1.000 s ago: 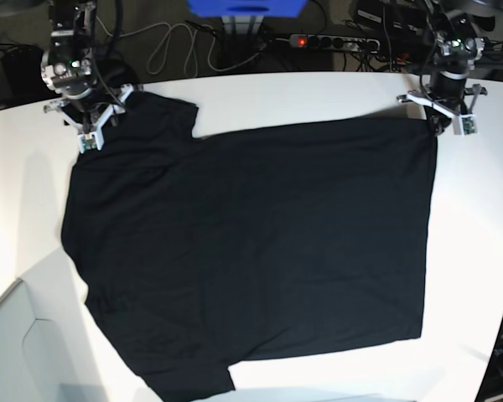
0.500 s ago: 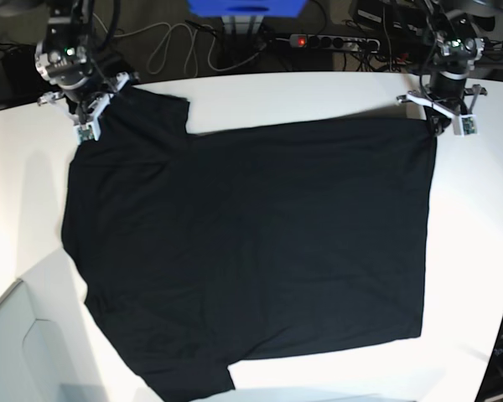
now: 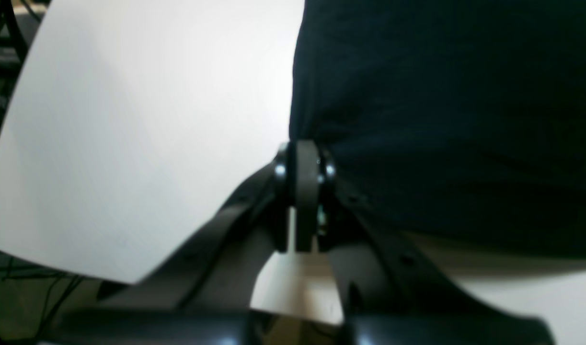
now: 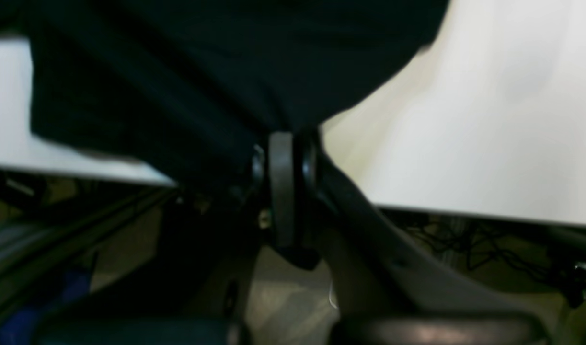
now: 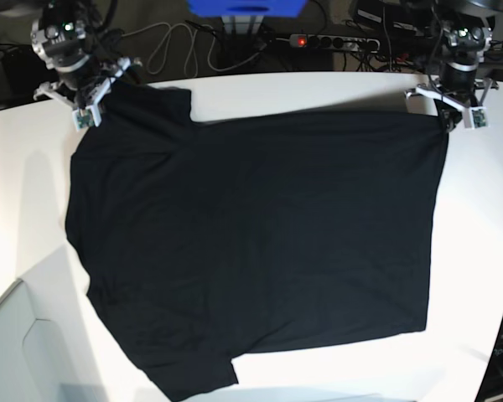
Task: Fold the T-shirt properly
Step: 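Lift the shoulder edge with both grippers and pull it taut, then carry the shoulder edge with both grippers over the shirt toward the hem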
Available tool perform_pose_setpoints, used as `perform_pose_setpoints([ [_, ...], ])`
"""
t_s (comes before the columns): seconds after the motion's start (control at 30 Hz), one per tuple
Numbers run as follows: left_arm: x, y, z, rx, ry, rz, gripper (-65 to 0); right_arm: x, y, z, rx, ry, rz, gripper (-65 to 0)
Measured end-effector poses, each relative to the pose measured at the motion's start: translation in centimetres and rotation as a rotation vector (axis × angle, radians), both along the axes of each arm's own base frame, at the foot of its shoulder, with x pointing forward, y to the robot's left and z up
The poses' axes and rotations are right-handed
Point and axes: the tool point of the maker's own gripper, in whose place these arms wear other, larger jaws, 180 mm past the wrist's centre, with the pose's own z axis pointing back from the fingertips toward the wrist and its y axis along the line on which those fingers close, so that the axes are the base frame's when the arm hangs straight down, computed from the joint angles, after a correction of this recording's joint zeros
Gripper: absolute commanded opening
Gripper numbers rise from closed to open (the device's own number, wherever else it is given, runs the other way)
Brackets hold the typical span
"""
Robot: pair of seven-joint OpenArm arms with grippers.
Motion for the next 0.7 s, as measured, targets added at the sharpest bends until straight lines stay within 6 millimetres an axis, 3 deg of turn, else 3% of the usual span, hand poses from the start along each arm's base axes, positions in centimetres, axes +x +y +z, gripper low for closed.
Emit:
perform_pose_setpoints([
  [0.13, -1.1, -0.4, -0.1, -0.001, 0.019, 0.007, -65.0, -0.4, 0.0, 0.0, 0.005, -0.008, 0.001, -64.8],
  [0.27, -2.0, -0.5, -0.3, -0.001, 0.040, 0.005, -65.0, -1.5, -2.1, 0.2, -0.036, -0.002, -0.038, -64.8],
  [0.43, -2.0, -0.5, -0.3, -0.003, 0.038, 0.005, -65.0, -2.1, -2.6, 0.3, -0.045, -0.010, -0.046, -64.8],
  [0.6, -2.3, 0.4, -0.2, 0.007, 0.040, 0.032, -65.0, -1.9, -2.5, 0.4, -0.040, -0.021, -0.047, -64.8],
  [0.7, -1.1, 0.4, 0.2, 0.009, 0.009, 0.035, -65.0, -0.3, -1.5, 0.6, -0.024, -0.047, -0.028, -64.8],
])
